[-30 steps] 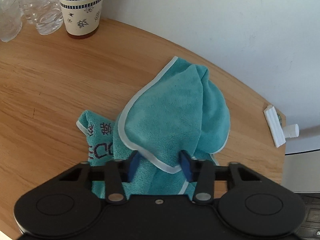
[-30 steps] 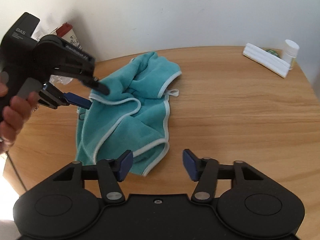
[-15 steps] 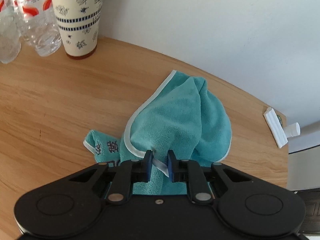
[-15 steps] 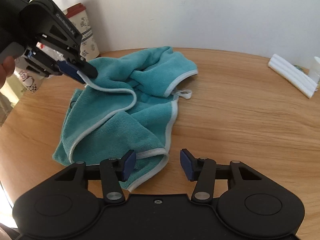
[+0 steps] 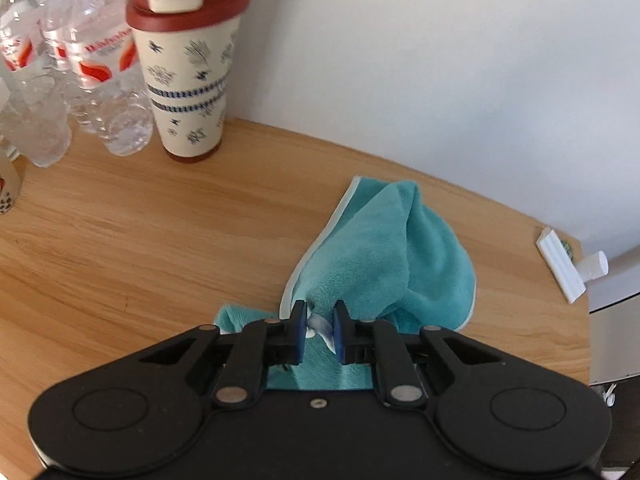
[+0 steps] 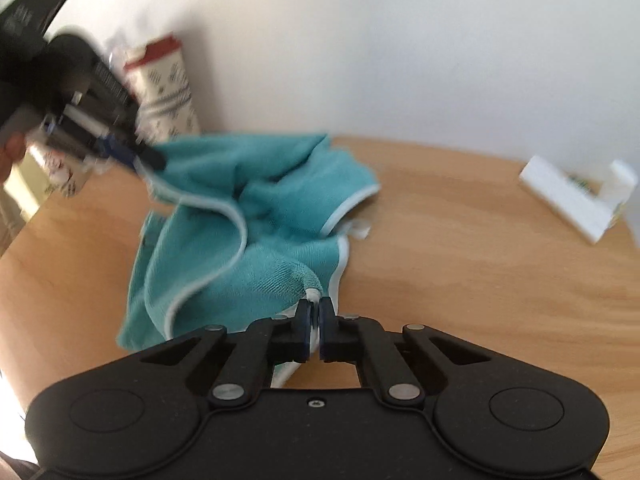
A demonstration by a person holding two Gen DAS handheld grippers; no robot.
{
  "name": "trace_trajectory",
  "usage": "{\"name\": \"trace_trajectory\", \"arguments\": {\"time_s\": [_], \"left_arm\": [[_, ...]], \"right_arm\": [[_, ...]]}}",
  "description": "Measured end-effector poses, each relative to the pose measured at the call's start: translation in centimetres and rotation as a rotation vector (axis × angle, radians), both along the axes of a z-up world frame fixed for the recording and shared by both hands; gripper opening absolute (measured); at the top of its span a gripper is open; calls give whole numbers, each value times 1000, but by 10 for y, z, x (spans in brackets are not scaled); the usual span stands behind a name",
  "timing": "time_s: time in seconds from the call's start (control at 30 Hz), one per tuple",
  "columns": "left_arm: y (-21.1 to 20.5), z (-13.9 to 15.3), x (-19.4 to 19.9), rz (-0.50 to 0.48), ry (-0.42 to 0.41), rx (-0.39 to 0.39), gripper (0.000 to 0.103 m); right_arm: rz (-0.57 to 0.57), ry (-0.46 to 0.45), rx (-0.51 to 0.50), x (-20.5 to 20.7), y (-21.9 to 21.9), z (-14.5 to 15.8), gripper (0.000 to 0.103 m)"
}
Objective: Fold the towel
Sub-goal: 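Grasp a towel corner with the left gripper while the right gripper grasps another corner, then lift and pull the towel corners apart with both grippers to unfold it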
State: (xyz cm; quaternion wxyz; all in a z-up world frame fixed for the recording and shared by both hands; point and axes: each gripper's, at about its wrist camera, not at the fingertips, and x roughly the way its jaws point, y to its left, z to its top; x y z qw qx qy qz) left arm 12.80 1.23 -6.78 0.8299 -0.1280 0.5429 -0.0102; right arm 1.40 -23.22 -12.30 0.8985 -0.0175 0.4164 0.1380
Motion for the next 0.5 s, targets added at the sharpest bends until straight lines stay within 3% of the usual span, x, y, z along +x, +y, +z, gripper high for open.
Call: {"name": "trace_trajectory", "arguments": {"time_s": [0.13, 0.27, 0.4, 0.5], "left_arm": [[7, 14, -6, 6, -28, 18, 13], [16, 32, -18, 8, -70, 34, 13], [30, 42, -33, 10, -87, 43, 13], [41, 39, -43, 23, -75, 63, 13]], "right_arm": [[-16, -112, -29, 8, -7, 46, 2], [56, -181, -66, 4, 1, 90, 3], [160, -129, -105, -12, 20, 94, 3], [219, -53, -113, -32, 30, 76, 3]]}}
